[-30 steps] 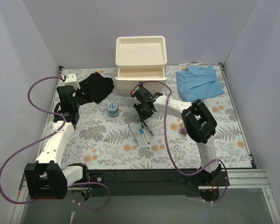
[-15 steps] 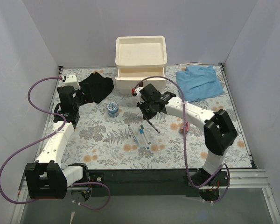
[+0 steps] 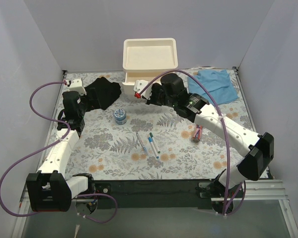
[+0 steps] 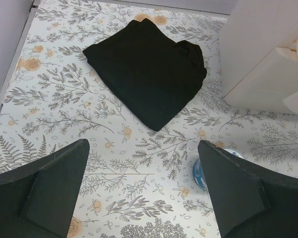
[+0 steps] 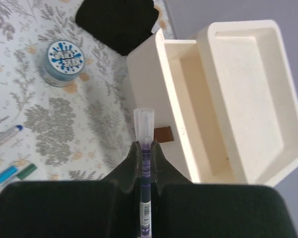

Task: Sort the stationery into containers
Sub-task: Place the pen in the drawer.

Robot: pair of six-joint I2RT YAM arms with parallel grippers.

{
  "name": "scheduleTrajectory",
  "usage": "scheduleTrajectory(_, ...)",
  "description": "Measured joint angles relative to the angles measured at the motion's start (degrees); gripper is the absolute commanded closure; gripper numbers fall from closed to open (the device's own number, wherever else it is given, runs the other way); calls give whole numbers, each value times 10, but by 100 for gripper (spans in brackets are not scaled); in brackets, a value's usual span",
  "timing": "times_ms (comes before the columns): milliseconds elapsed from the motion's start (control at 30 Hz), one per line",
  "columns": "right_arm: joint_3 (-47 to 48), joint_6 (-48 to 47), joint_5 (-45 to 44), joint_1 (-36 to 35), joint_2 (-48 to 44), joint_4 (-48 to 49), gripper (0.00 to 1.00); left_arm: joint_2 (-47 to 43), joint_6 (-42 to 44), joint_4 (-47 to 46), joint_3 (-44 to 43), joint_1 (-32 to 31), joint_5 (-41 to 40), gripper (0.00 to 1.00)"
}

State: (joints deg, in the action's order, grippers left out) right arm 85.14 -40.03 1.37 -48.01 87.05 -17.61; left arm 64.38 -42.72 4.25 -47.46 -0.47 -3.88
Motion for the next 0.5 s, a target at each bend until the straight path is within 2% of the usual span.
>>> scheduleTrajectory(200, 2, -83, -15, 9, 14, 53, 99, 0, -6, 1, 0, 0, 8, 9)
scheduleTrajectory(500, 63, -133, -16, 38, 76, 89, 99, 0, -11, 3, 0, 0, 14, 9)
